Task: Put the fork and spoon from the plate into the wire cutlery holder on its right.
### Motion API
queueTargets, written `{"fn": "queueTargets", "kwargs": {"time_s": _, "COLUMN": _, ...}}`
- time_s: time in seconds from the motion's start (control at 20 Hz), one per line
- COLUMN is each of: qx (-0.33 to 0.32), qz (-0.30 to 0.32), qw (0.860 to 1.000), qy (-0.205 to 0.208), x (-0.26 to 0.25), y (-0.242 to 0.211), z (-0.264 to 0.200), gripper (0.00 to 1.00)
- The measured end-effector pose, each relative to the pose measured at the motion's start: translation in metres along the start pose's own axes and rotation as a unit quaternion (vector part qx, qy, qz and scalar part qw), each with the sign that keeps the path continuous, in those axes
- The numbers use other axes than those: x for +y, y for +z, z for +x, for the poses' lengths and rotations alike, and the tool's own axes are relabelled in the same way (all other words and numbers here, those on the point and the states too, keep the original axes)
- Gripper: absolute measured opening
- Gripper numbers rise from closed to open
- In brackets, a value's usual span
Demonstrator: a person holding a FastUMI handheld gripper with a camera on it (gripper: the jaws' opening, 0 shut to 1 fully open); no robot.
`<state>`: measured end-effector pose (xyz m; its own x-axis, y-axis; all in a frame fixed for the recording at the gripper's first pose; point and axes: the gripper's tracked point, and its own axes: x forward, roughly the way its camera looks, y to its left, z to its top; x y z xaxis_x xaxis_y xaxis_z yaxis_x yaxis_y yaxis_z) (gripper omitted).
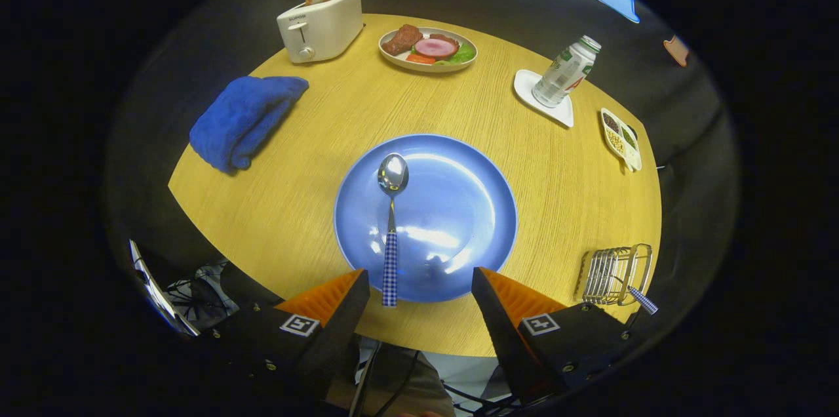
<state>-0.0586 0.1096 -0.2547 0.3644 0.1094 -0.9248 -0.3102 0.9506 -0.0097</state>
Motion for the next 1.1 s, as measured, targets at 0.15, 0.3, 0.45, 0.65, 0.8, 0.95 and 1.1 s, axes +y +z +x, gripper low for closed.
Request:
{"fn": "queueTargets", "kwargs": {"time_s": 0.15, "qx": 0.013, "qz": -0.002, "qw": 1.000, "qy": -0.002, "x": 0.000, "y": -0.003, "z": 0.010, "gripper": 0.97}}
{"fn": "queueTargets", "kwargs": {"time_s": 0.3, "qx": 0.021, "qz": -0.001, "qw": 1.000, "qy": -0.002, "x": -0.002, "y": -0.004, "z": 0.018, "gripper": 0.97}}
{"fn": "queueTargets", "kwargs": {"time_s": 0.45, "qx": 0.030, "qz": -0.002, "qw": 1.000, "qy": 0.000, "x": -0.002, "y": -0.004, "z": 0.028, "gripper": 0.97}}
{"fn": "queueTargets", "kwargs": {"time_s": 0.65, "qx": 0.039, "qz": 0.001, "qw": 0.999, "qy": 0.007, "x": -0.001, "y": -0.001, "z": 0.040, "gripper": 0.97}}
{"fn": "queueTargets", "kwargs": {"time_s": 0.8, "qx": 0.049, "qz": 0.005, "qw": 0.999, "qy": 0.015, "x": -0.001, "y": 0.005, "z": 0.051, "gripper": 0.96}}
{"fn": "queueTargets", "kwargs": {"time_s": 0.95, "qx": 0.059, "qz": 0.008, "qw": 0.998, "qy": 0.019, "x": -0.001, "y": 0.004, "z": 0.059, "gripper": 0.97}}
{"fn": "queueTargets", "kwargs": {"time_s": 1.1, "qx": 0.072, "qz": 0.002, "qw": 0.997, "qy": 0.025, "x": 0.000, "y": 0.004, "z": 0.064, "gripper": 0.95}}
